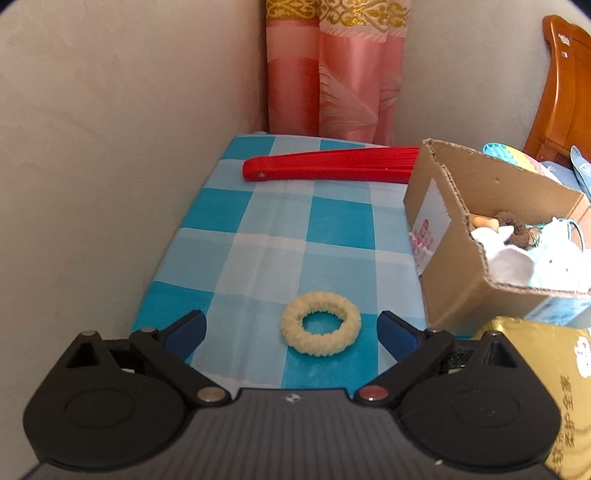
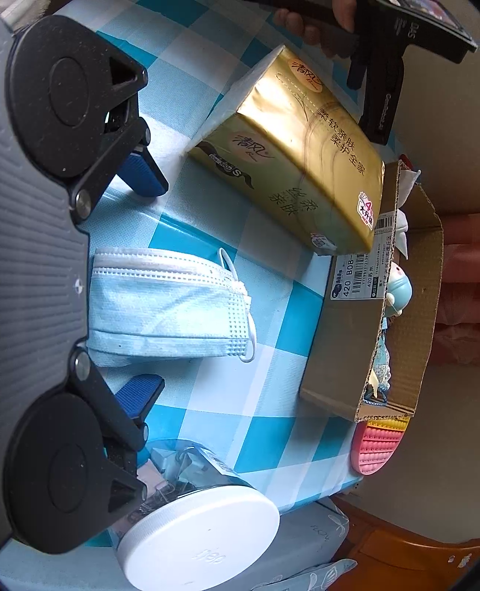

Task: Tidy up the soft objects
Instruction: 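Move the left gripper to the cream knitted ring and close on it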

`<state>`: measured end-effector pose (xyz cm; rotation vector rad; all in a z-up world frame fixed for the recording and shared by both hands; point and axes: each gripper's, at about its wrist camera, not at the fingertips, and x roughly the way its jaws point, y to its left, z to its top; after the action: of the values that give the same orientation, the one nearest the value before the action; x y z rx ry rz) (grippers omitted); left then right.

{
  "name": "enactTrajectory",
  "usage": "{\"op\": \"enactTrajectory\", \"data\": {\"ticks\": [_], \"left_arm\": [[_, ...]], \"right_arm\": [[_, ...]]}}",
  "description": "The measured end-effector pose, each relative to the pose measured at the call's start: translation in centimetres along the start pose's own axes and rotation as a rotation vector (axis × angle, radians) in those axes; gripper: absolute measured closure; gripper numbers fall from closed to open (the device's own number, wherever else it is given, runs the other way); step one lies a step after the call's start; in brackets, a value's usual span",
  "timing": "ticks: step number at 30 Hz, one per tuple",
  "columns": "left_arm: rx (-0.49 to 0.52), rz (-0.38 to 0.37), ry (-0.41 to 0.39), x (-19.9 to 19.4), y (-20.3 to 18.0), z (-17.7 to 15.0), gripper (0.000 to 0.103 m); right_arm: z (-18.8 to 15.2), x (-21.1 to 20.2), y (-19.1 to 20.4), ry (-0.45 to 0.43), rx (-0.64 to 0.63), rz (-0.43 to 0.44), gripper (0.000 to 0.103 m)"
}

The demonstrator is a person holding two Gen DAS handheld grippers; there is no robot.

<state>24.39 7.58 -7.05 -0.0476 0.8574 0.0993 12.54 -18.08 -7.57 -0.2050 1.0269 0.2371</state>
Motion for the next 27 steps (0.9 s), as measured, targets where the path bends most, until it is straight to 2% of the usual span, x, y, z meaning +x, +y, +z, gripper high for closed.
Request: {"op": "enactTrajectory", "data": {"ticks": [4, 12, 14, 16, 18, 22, 27], "left_arm": [[-0.017, -0.010, 0.010, 1.1, 0.2, 0.0, 0.006], [0.000, 0.058, -0.001, 0.9, 1.2, -0.8, 0.007], [0.002, 0.055, -0.003, 0.9, 1.3, -0.7, 0.017], [-0.001, 0.040, -0.009, 0.9, 1.1, -0.6, 0.031], [-0.006, 0.016, -0.020, 0.8, 0.8, -0.4, 0.037], [-0.001, 0.000, -0.041, 1.0, 0.2, -0.1, 0.057], [0.007, -0.004, -0.053, 1.0, -0.1, 0.0, 0.059]], "right_arm": [[-0.1, 0.0, -0.1, -0.013, -0.002, 0.000, 0.000], [-0.5, -0.2, 0.0, -0.035, -0.005, 0.001, 0.000], [-0.5, -0.2, -0.1, -0.037, -0.005, 0.001, 0.000], [-0.5, -0.2, -0.1, -0.038, -0.004, 0.001, 0.000], [-0.6, -0.3, 0.0, -0.042, -0.004, 0.001, 0.000], [-0.7, -0.4, 0.0, -0.054, -0.007, 0.001, 0.000], [-0.9, -0.5, 0.0, -0.067, -0.007, 0.002, 0.000]]}}
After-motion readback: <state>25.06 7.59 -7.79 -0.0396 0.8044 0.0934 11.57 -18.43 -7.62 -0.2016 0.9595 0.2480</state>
